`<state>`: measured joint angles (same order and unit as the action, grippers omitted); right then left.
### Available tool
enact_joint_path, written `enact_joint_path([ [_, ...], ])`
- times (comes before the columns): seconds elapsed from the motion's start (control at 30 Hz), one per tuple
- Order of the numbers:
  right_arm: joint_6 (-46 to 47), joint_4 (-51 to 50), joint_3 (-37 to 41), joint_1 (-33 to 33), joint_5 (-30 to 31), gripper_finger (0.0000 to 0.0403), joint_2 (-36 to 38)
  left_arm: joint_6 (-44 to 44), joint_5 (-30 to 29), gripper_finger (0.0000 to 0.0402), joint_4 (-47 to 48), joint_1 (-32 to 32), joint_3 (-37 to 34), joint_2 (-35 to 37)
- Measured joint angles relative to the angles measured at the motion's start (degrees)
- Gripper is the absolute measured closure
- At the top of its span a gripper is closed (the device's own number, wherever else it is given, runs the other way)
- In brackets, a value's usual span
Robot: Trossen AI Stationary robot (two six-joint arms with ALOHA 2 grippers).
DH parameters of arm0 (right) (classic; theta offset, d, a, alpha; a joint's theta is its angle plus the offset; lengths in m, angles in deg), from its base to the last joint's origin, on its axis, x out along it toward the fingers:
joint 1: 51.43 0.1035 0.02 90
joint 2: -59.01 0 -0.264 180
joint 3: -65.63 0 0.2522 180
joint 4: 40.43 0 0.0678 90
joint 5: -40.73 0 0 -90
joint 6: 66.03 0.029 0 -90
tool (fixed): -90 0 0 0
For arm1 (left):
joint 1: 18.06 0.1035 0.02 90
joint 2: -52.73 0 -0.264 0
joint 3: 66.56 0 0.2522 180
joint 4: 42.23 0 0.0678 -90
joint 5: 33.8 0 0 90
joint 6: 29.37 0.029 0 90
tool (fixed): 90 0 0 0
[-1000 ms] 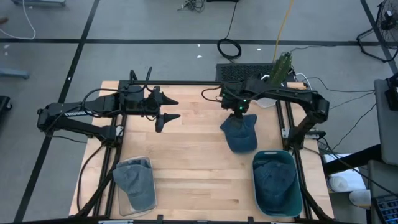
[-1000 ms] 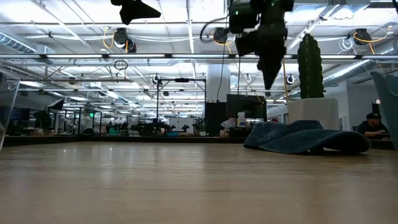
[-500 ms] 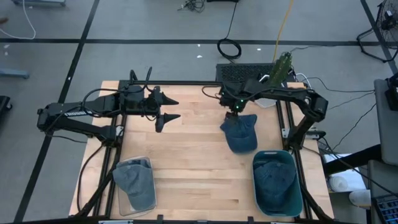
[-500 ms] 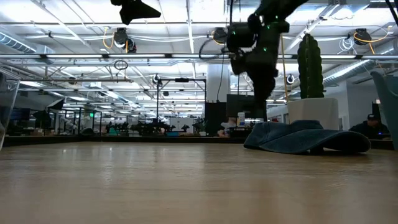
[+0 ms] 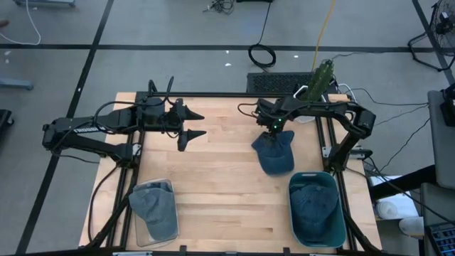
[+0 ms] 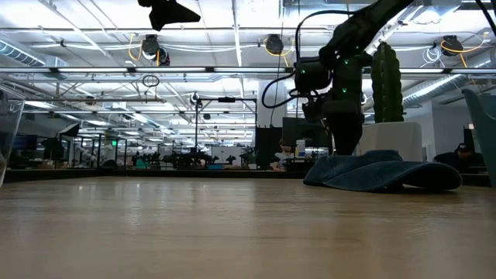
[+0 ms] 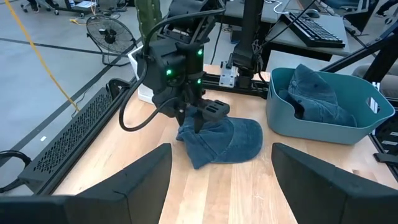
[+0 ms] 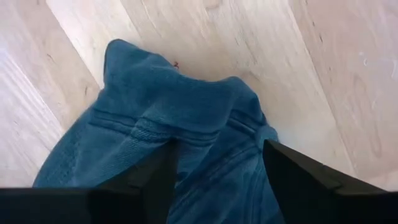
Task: Pick & Place hat
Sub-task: Put the blue cap into the blue bin
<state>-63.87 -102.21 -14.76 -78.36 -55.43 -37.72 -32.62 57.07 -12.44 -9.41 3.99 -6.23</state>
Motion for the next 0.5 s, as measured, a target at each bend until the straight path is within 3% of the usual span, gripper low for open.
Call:
enact_joint_path([
  [0.23,1.85,2.46,0.00,0.13,-9.00,0.0181,0.00,0.00,0.00,0.0121,-0.01,0.00,0.00,0.01],
  [0.5,1.06,3.58,0.00,1.86,-11.42,0.0182,0.00,0.00,0.00,0.0121,0.00,0.00,0.00,0.00],
])
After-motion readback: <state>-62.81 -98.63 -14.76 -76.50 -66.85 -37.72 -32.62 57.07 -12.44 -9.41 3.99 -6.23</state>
